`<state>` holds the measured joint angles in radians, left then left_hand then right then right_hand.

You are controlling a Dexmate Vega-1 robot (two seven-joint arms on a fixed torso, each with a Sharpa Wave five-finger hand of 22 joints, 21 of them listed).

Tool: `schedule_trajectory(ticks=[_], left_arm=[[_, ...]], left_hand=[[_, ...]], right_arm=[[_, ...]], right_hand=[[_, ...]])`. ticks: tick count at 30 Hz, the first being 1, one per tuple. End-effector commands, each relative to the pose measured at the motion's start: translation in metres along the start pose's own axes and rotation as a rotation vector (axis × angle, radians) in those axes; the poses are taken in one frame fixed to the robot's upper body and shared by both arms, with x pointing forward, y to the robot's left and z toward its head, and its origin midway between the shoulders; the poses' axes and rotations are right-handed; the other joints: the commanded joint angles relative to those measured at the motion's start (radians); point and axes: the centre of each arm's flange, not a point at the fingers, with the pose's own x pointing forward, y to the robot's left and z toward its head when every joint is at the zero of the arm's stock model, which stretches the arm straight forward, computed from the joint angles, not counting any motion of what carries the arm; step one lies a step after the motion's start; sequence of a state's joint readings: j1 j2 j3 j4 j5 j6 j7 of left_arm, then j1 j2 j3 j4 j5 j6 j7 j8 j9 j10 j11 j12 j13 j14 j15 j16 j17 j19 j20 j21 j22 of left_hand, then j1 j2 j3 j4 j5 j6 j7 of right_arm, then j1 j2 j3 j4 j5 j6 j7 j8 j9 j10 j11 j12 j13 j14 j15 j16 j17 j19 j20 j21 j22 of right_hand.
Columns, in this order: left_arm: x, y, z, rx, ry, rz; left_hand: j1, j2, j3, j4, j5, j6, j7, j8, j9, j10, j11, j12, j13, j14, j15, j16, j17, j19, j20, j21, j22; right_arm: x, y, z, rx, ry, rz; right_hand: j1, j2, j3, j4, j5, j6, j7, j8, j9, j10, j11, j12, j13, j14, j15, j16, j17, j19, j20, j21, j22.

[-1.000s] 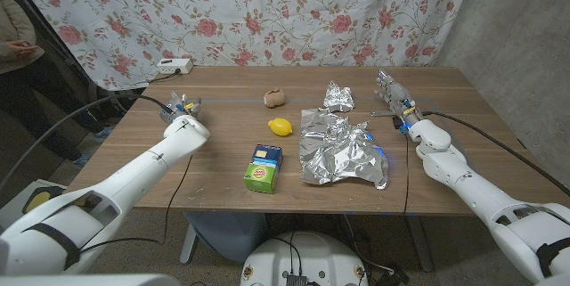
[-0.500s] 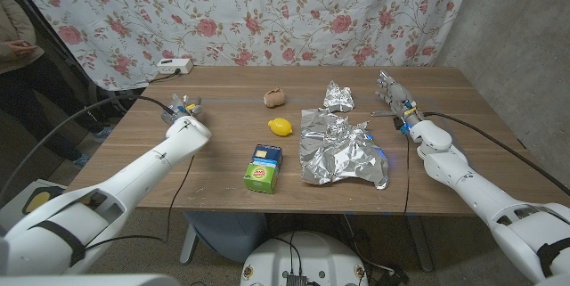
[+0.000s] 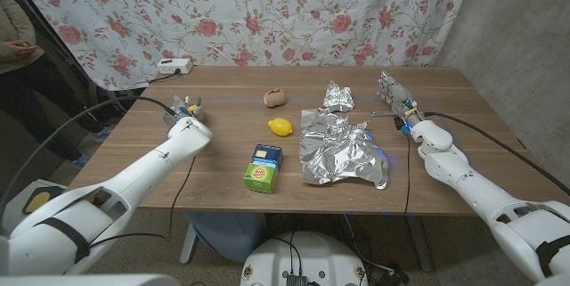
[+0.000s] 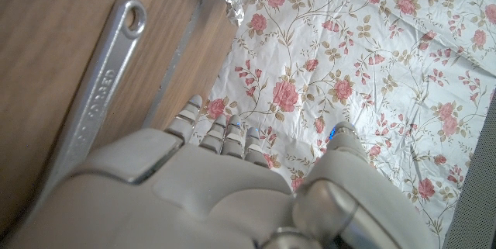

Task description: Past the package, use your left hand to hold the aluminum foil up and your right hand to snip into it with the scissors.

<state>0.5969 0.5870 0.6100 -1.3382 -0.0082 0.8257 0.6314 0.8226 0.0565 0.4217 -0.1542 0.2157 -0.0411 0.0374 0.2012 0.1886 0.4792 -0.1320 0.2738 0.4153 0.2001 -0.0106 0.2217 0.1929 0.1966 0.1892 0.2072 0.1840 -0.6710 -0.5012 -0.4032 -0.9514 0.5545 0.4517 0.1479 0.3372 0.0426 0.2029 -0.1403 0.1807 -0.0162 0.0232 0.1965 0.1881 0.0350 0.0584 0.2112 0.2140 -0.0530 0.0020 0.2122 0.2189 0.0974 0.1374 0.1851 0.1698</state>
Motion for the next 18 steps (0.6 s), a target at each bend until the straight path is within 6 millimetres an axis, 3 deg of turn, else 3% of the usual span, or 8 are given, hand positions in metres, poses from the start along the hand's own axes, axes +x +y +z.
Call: schedule_trajectory(ticks=[1,18], left_arm=[[0.0023,-0.0070,-0.0023,0.001,0.014,-0.012],[0.0044,-0.0120,0.0027,0.020,0.019,-0.012]], left_hand=[[0.002,0.007,-0.002,-0.001,0.004,0.006,0.007,0.008,0.001,0.013,-0.003,0.001,0.004,0.009,0.002,0.007,0.005,0.002,0.006,0.004,0.004],[0.002,0.015,-0.005,0.001,0.005,0.010,0.012,0.008,0.001,0.018,-0.007,0.000,0.008,0.013,0.000,0.010,0.006,0.003,0.007,0.004,0.004]], right_arm=[[0.0019,-0.0004,-0.0019,0.002,0.004,-0.001],[0.0021,-0.0036,-0.0067,0.007,0.011,-0.007]], right_hand=[[0.005,0.002,0.005,0.005,0.001,0.002,0.002,0.001,0.002,0.003,0.000,0.001,0.001,0.001,0.005,0.009,0.002,0.004,0.003,0.007,0.003],[0.001,0.002,0.003,0.007,0.000,0.004,0.002,0.002,0.002,0.002,-0.001,0.000,0.001,0.001,0.004,0.009,0.002,0.003,0.003,0.006,0.003]])
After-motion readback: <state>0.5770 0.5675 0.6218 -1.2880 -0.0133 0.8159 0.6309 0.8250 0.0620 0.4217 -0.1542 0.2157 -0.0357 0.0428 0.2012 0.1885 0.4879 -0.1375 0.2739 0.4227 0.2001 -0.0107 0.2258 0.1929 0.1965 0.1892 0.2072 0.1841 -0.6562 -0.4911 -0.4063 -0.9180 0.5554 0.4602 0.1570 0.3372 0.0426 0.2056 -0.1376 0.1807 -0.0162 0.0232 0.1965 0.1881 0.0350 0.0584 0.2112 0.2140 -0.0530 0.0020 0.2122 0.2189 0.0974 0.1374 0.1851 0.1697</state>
